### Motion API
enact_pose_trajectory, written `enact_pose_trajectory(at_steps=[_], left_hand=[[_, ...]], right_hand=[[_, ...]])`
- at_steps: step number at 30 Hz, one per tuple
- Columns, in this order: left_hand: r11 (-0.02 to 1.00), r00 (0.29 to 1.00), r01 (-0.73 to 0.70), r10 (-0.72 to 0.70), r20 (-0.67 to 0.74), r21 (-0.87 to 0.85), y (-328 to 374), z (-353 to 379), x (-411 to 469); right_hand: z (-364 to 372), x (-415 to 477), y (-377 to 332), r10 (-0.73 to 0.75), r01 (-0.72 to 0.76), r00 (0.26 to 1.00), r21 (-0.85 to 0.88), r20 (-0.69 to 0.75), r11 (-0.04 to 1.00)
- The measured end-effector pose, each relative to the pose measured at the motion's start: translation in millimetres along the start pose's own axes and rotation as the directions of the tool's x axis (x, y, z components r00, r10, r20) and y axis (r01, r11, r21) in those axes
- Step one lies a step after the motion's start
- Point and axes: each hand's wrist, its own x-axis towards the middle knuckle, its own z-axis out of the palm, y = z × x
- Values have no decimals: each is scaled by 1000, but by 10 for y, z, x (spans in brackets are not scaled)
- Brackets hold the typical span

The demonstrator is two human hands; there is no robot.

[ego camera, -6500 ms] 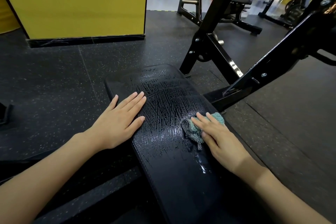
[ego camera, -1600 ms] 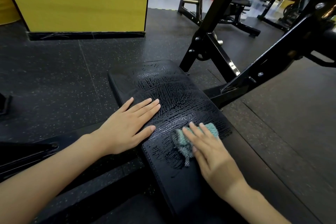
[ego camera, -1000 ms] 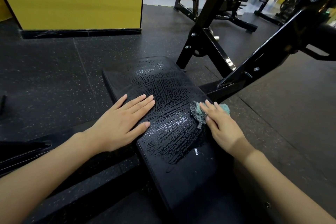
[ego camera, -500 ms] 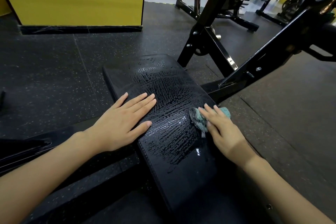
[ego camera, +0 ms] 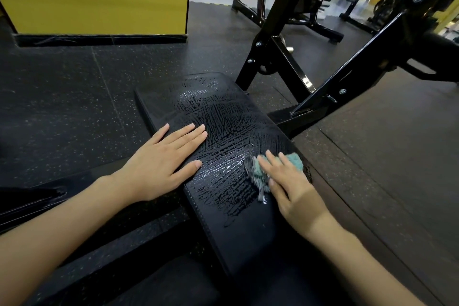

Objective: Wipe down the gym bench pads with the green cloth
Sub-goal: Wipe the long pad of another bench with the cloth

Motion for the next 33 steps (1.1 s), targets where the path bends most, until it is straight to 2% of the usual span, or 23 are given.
enact_pose_trajectory(at_steps=[4, 8, 13, 18, 24, 27, 31, 33], left_hand=[[1000, 1000, 0, 0, 0, 4, -12, 12, 1], [1000, 1000, 3, -3, -8, -6, -2, 15, -5], [1000, 1000, 13, -13, -5, 1, 12, 20, 0], [1000, 1000, 15, -15, -3, 3, 18, 11, -7], [1000, 1000, 18, -18, -3, 17, 6, 19, -9], [1000, 1000, 17, -18, 4, 24, 0, 19, -7], [1000, 1000, 8, -8, -6, 14, -7, 35, -3], [1000, 1000, 11, -11, -6, 16, -8, 35, -6]], right_hand=[[65, -537, -50, -125, 123, 992, -46, -28, 991], [99, -784, -108, -175, 170, 983, -83, -57, 982], [155, -532, -116, -138, 137, 989, -31, -59, 990], [160, -66, -205, -43, 42, 999, 55, 21, 998], [120, 140, -302, -15, 12, 997, 44, 72, 999], [175, -80, -335, -72, 70, 996, 39, 49, 997], [231, -580, -357, -236, 228, 971, -155, -38, 961], [256, -779, -426, -296, 278, 952, -190, -74, 942]])
